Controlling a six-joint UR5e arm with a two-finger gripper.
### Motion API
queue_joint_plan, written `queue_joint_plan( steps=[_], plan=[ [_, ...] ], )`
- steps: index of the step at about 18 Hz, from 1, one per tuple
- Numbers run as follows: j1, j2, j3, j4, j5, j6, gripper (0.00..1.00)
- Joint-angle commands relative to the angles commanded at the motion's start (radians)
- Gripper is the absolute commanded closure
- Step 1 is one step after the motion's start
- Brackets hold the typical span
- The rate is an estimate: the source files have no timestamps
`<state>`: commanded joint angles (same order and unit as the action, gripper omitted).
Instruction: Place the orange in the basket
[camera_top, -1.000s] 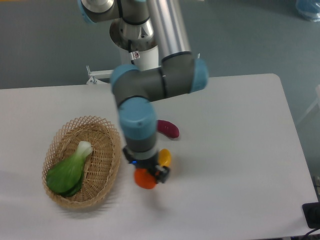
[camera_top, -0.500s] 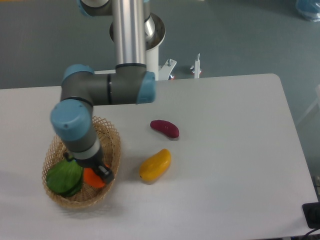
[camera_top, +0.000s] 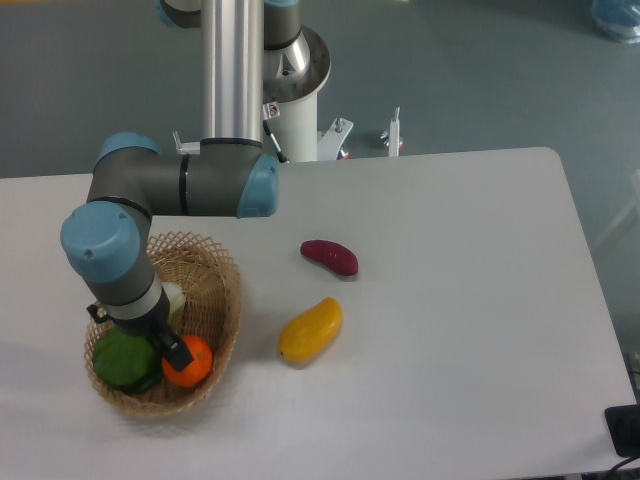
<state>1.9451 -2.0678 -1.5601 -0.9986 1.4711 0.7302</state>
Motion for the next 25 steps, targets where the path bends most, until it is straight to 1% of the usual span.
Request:
queue_joint_plan(
  steps=[3, 5, 7, 9, 10, 12, 16, 20, 25],
  plan=[
    [0.014, 0.011, 0.011, 0.0, 0.0, -0.008, 0.0],
    [0.055, 0.031, 0.009, 0.003, 0.002, -0.006, 0.0],
    [0.118, 0.051, 0.0, 0.003, 0.005, -0.005, 0.0],
    [0.175, 0.058, -0.005, 0.003, 0.006, 0.001, 0.0],
    [0.21, 0.069, -0.005, 0.003, 0.018, 0.005, 0.0],
    [0.267, 0.072, 0.005, 0.006, 0.073, 0.018, 0.0],
    [0.353, 0.071, 0.008, 0.008, 0.114, 0.078, 0.0],
    [0.481, 0.075, 0.018, 0.005, 0.118, 0.185, 0.0],
    [0.563, 0.072, 0.023, 0.0, 0.118, 0.297, 0.0]
  ],
)
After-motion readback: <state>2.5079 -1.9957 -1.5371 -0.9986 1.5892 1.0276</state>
